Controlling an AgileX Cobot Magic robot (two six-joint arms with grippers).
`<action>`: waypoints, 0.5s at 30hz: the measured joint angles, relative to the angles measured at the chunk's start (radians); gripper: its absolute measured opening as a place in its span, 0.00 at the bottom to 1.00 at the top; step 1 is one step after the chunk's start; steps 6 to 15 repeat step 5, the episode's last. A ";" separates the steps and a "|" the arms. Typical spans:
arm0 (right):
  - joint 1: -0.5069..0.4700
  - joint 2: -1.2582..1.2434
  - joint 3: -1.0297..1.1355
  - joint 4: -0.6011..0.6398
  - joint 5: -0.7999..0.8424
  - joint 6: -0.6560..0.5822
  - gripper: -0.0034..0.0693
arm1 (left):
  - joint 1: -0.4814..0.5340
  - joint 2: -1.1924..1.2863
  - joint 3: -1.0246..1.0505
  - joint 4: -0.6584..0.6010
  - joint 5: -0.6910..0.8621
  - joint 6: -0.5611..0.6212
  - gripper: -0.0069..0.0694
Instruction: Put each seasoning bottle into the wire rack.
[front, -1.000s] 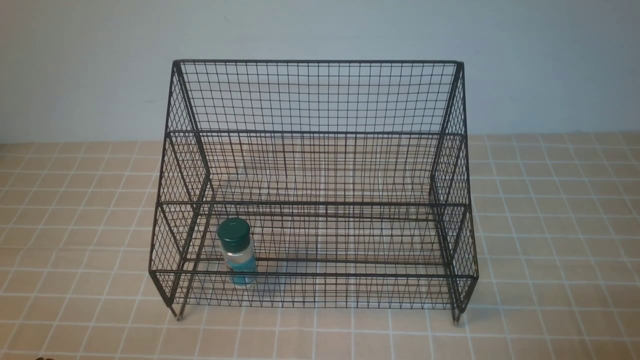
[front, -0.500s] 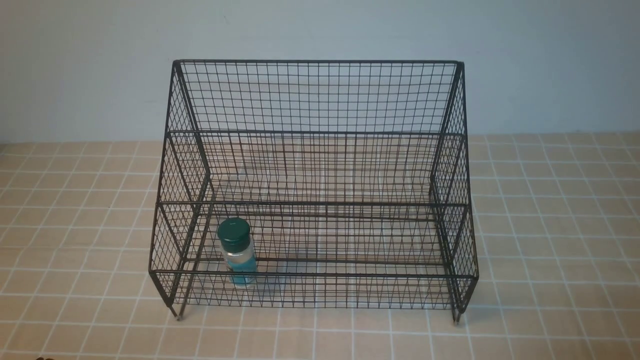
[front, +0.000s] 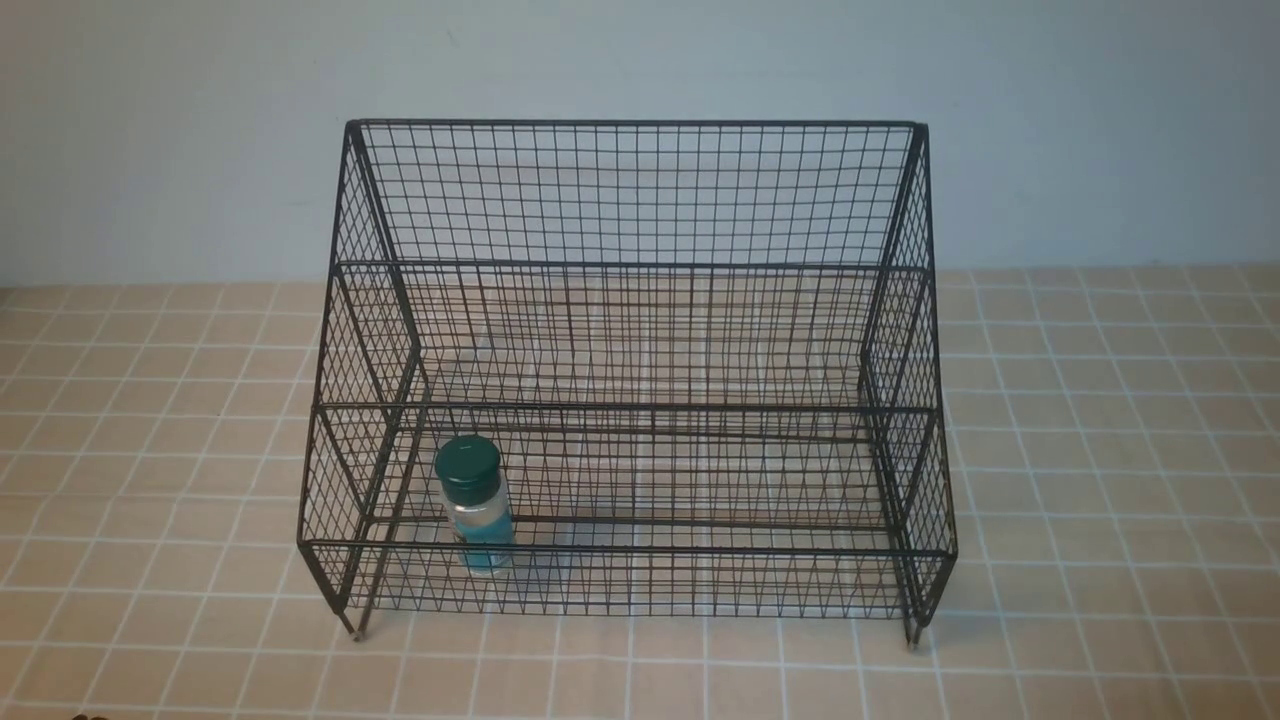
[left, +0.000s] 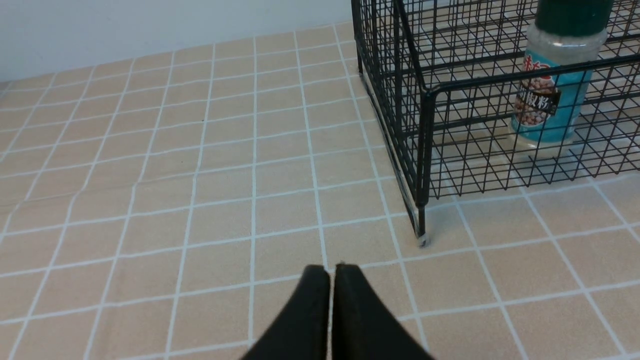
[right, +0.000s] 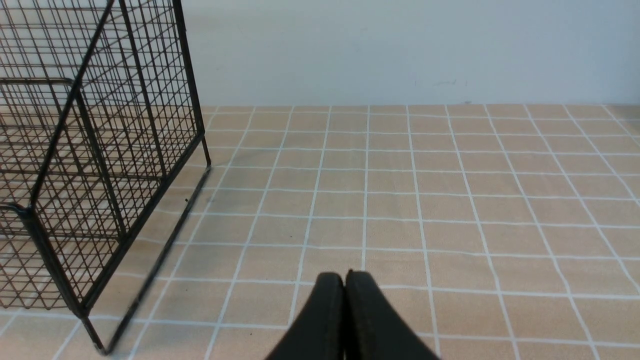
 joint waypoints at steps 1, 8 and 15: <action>0.000 0.000 0.000 0.000 0.000 0.000 0.03 | 0.000 0.000 0.000 0.000 0.000 0.000 0.08; 0.000 0.000 0.000 0.000 0.000 0.000 0.03 | 0.001 0.000 0.000 0.000 0.000 0.000 0.08; 0.000 0.000 0.000 0.000 0.000 0.000 0.03 | 0.001 0.000 0.000 0.000 0.000 0.000 0.08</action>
